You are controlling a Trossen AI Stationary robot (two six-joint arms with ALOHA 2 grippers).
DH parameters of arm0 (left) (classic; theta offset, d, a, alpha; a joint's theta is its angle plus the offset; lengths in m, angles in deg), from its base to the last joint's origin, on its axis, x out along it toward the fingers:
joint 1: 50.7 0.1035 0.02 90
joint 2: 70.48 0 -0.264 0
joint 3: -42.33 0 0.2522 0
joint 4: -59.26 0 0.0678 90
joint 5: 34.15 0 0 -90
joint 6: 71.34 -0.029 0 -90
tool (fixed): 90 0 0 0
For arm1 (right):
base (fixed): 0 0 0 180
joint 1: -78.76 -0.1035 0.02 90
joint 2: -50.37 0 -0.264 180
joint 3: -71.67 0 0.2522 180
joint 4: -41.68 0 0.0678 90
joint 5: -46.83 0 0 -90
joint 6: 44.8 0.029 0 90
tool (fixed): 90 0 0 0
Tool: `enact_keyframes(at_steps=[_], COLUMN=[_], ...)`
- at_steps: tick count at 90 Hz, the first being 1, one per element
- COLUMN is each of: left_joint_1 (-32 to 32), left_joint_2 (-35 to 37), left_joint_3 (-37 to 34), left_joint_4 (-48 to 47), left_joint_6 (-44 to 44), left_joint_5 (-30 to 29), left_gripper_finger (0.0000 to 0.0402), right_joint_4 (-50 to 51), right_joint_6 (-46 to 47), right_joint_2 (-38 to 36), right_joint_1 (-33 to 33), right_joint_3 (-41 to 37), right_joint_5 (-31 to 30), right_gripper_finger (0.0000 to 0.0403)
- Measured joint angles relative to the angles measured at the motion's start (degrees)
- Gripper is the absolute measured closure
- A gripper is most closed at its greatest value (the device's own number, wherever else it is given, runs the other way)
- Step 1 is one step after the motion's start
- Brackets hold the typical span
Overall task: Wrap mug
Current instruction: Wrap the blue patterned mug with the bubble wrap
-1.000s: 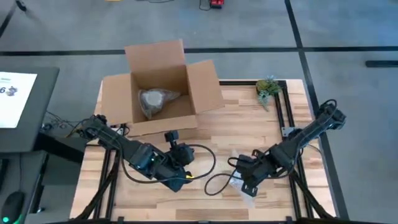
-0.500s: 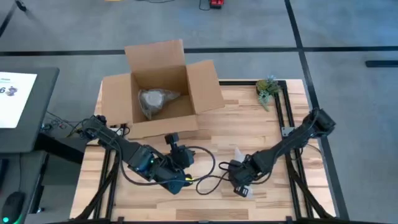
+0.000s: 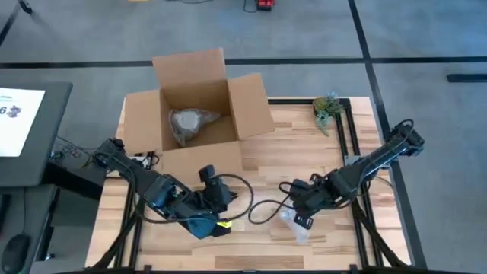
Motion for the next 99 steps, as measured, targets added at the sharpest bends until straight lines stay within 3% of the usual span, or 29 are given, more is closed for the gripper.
enact_keyframes(at_steps=[10,26,47,63,80,99], left_joint_1=[-1.2,-1.86,-2.12,-2.56,-2.56,-2.56], left_joint_2=[1.67,2.38,2.45,2.43,2.43,2.43], left_joint_3=[0.02,0.07,0.07,0.07,0.07,0.07], left_joint_4=[0.09,-0.04,0.05,0.2,0.37,0.77], left_joint_6=[2.15,2.68,4.46,5.18,5.88,5.86], left_joint_5=[0.33,-0.52,-0.54,-0.52,-0.52,-0.5], left_gripper_finger=[0.0402,0.0402,0.0402,0.0402,0.0402,0.0402], right_joint_4=[-1.92,-4.34,-5.77,-3.93,-2.67,2.03], right_joint_6=[-2.54,-6.73,-8.06,-7.54,-7.32,-0.19], right_joint_2=[3.26,11.1,17.23,13.84,4.18,0.05], right_joint_1=[1.72,3.16,1.73,1.53,1.49,1.53], right_joint_3=[-0.05,0.14,0.37,0.73,2.87,2.16], right_joint_5=[-0.15,4.62,6.03,6.51,7.68,5.43], right_gripper_finger=[0.0403,0.0403,0.0403,0.0403,0.0403,0.0403])
